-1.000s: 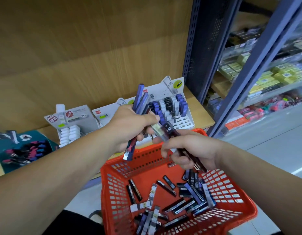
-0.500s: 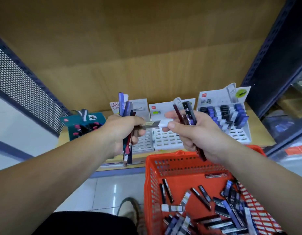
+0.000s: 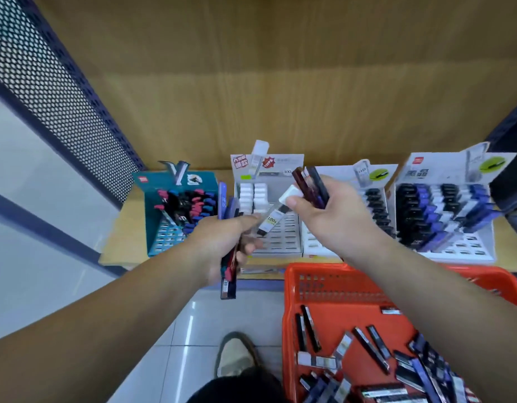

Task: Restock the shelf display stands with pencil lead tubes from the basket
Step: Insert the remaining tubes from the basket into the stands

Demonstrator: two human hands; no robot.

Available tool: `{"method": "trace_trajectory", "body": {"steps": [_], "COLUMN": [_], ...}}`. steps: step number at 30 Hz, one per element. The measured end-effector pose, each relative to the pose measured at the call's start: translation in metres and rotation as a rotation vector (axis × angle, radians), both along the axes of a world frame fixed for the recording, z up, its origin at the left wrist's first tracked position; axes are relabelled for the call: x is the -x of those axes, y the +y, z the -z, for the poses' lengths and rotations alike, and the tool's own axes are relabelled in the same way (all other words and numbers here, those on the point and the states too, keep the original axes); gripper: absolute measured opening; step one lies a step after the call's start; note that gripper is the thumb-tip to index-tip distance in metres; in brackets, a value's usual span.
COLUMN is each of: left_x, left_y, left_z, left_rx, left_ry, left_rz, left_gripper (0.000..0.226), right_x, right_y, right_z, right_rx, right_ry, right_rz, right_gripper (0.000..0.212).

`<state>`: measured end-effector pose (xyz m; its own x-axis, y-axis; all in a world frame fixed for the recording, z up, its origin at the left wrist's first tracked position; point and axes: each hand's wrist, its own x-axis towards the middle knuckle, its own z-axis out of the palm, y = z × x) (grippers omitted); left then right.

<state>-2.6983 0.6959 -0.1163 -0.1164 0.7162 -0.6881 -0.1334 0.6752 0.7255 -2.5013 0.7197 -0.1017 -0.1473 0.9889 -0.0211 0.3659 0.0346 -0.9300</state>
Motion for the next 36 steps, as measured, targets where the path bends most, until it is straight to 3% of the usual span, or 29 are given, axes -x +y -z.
{"method": "trace_trajectory", "body": {"steps": [4,8,12,14,18,21,27,32,36], "left_x": [0.017,0.016,0.01,0.01,0.011,0.011,0.006,0.012,0.017], "left_y": [-0.011,-0.023,-0.028,-0.029,-0.027,-0.024,-0.021,-0.017,-0.016], "left_z": [0.025,0.042,0.053,0.055,0.054,0.051,0.043,0.033,0.031], "left_rx": [-0.045,-0.033,-0.09,-0.096,-0.103,-0.119,-0.168,-0.216,-0.214], "left_ry": [0.037,-0.144,-0.25,-0.266,-0.282,-0.283,-0.174,-0.089,-0.082], "left_rz": [-0.068,-0.172,-0.292,-0.317,-0.334,-0.34,-0.314,-0.279,-0.273], "left_gripper": [0.018,0.016,0.013,0.014,0.012,0.007,0.015,0.02,0.018], "right_x": [0.016,0.031,0.036,0.039,0.04,0.042,0.053,0.054,0.054], "right_y": [0.015,0.026,0.029,0.028,0.026,0.028,0.027,0.025,0.029], "right_z": [0.015,0.046,0.07,0.076,0.078,0.075,0.078,0.075,0.074], "right_rx": [-0.043,-0.029,0.04,0.007,-0.102,-0.202,-0.303,-0.288,-0.278], "right_ry": [-0.117,-0.303,-0.327,-0.358,-0.542,-0.659,-0.671,-0.588,-0.633], "right_rz": [0.067,0.029,-0.009,-0.03,-0.146,-0.182,-0.175,-0.142,-0.192], "right_gripper": [0.019,0.033,0.032,0.032,0.009,0.026,0.025,0.025,0.024]}}
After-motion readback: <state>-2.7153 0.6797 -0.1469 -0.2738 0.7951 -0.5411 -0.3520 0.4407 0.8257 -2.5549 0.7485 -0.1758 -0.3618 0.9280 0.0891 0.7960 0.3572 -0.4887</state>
